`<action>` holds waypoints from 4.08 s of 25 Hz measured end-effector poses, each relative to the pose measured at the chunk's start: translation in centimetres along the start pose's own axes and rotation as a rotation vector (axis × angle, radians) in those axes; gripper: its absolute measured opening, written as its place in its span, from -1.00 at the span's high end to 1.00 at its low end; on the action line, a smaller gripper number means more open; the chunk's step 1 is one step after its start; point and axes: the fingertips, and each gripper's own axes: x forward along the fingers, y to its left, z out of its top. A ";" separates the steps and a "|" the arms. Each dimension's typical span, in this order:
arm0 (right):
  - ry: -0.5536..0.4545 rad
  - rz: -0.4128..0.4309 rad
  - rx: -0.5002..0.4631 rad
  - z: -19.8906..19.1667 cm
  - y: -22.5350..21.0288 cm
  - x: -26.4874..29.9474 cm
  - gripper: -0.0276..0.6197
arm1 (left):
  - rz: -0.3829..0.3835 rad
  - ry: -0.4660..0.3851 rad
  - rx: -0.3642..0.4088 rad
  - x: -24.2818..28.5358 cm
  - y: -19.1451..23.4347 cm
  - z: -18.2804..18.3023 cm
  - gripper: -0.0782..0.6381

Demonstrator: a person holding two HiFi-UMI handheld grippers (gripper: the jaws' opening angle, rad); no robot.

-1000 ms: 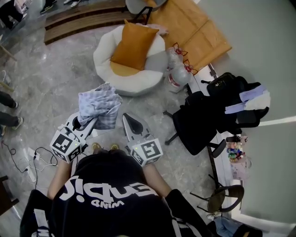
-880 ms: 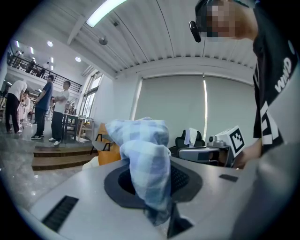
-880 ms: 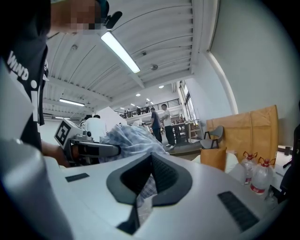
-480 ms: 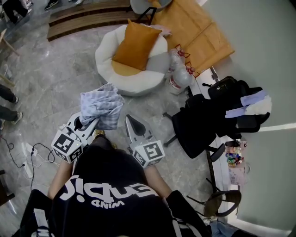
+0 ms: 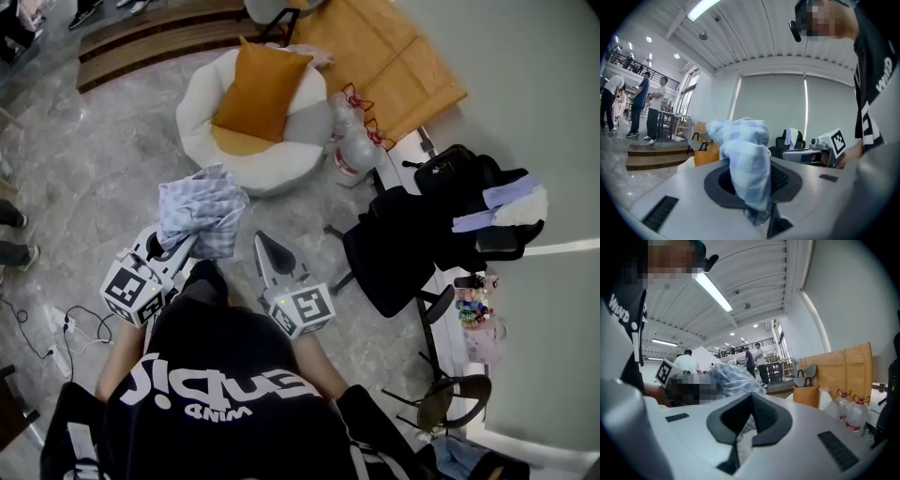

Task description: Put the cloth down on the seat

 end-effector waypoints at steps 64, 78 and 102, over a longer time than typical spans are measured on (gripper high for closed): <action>0.025 -0.184 0.053 3.6 -18.8 21.5 0.85 | -0.115 0.064 -0.021 20.4 22.1 4.2 0.52; 0.015 -0.177 0.068 4.9 -30.9 22.5 0.85 | -0.072 0.060 -0.027 31.0 22.0 6.9 0.52; 0.044 -0.121 0.067 5.6 -37.4 30.0 0.85 | 0.000 0.098 -0.062 38.4 27.7 6.3 0.52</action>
